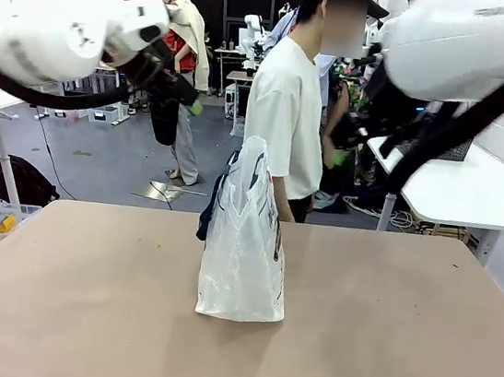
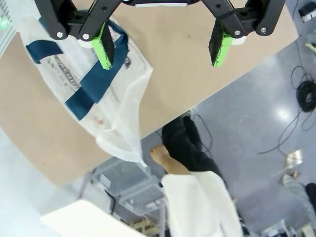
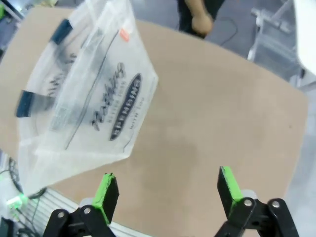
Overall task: Transfer purchased items from the store into the shopping bag.
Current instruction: Open the Reusable shopping bag in the center of the table.
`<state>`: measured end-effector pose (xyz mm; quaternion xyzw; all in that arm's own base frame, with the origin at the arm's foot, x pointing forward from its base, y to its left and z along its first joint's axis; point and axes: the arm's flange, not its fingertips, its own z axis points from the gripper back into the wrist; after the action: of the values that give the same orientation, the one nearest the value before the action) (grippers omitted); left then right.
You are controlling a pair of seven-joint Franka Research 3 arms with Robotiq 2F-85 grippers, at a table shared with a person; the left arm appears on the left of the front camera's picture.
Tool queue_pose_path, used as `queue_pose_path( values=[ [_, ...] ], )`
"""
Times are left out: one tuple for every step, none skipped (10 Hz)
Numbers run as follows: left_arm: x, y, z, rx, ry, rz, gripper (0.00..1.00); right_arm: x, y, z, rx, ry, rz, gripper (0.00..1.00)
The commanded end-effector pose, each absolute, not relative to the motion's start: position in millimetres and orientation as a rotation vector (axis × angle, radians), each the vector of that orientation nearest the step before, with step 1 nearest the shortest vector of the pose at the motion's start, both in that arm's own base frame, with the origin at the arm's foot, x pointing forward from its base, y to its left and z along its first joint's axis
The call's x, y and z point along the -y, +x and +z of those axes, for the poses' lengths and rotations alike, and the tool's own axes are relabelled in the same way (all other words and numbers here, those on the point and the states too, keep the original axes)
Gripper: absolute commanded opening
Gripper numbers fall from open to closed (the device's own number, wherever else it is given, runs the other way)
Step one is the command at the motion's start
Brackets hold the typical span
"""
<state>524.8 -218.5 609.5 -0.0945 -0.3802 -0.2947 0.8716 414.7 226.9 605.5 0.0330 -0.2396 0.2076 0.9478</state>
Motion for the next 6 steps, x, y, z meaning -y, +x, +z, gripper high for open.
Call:
queue_pose_path(
  values=[
    [238,566,615,0.714,-0.202,-0.709,1.00,-275,437,620,0.426,0.046,0.439,1.00],
    [257,572,611,0.692,-0.190,-0.703,1.00,-300,443,613,0.404,0.042,0.470,1.00],
    [268,582,609,0.675,-0.211,-0.729,1.00,-308,455,615,0.416,0.083,0.452,1.00],
    [274,585,607,0.668,-0.222,-0.738,1.00,-316,457,620,0.422,0.134,0.477,1.00],
    [274,585,606,0.654,-0.230,-0.732,1.00,-326,459,622,0.410,0.194,0.483,1.00],
    [275,591,600,0.629,-0.265,-0.728,1.00,-333,466,618,0.379,0.233,0.463,1.00]
  ],
)
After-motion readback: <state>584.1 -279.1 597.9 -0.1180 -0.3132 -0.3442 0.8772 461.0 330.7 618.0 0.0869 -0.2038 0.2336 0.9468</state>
